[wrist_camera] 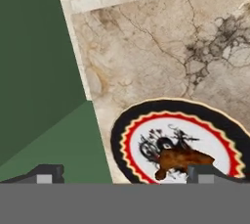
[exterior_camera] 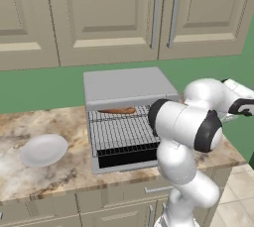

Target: Open the toaster oven door. Place the baguette on the top rack in the toaster oven and place the chicken drumstick on the bottom rack.

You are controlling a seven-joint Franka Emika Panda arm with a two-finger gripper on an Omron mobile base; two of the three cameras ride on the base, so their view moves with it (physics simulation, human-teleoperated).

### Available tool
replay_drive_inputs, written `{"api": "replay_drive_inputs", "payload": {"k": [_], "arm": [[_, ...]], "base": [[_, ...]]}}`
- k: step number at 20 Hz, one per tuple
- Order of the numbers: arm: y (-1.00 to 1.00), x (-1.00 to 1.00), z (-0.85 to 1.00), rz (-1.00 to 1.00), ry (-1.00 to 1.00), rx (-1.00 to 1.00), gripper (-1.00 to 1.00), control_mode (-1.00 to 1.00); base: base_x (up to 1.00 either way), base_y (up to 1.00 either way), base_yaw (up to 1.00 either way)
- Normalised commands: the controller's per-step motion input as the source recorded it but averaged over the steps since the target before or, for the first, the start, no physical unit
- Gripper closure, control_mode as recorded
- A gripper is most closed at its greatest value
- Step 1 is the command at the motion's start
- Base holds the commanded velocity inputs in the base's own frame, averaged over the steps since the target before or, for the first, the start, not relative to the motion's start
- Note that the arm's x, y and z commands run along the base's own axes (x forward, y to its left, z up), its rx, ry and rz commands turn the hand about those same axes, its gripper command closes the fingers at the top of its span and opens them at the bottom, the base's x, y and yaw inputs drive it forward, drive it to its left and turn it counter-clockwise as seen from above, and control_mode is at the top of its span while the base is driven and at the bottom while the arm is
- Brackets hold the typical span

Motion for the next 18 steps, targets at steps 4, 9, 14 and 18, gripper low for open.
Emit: {"api": "replay_drive_inputs", "payload": {"k": [4,9,14,18], "arm": [[-0.16,0.00,0.00,0.05,0.22,0.26,-1.00,-1.00],[-0.18,0.20,0.01,0.05,0.23,0.29,-1.00,-1.00],[-0.07,0.33,0.32,0.01,0.17,0.25,-1.00,-1.00],[0.00,0.31,0.45,0.00,0.19,0.21,-1.00,-1.00]], "base": [[0.00,0.00,0.00],[0.00,0.00,0.00],[0.00,0.00,0.00],[0.00,0.00,0.00]]}}
